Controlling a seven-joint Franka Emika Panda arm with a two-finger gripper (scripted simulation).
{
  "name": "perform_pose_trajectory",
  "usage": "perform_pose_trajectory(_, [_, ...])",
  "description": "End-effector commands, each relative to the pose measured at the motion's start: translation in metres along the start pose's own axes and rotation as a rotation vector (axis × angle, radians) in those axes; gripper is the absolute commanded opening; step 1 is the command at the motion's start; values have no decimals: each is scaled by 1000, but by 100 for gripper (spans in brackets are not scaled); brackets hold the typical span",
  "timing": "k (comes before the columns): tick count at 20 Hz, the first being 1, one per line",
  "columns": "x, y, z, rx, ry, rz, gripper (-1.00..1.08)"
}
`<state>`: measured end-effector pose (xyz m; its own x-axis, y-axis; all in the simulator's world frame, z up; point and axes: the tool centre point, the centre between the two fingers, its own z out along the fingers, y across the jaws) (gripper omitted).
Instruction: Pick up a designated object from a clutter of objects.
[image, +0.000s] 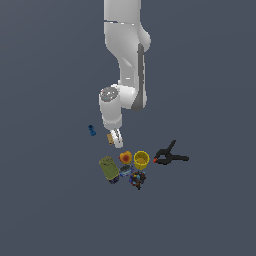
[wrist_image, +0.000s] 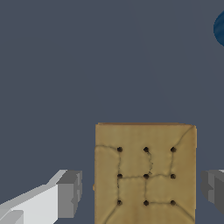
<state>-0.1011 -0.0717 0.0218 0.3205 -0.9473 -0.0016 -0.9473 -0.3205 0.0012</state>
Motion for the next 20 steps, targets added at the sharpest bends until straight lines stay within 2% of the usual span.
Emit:
perform_pose_trajectory(1, [0, 0, 7, 1, 0, 1, 100])
perform_pose_trajectory(5, [0, 0, 10, 1, 0, 1, 100])
perform_pose_trajectory(6, [0, 0, 10, 1, 0, 1, -100])
perform_pose_trajectory(20, [2, -2, 6, 3, 1, 1, -100])
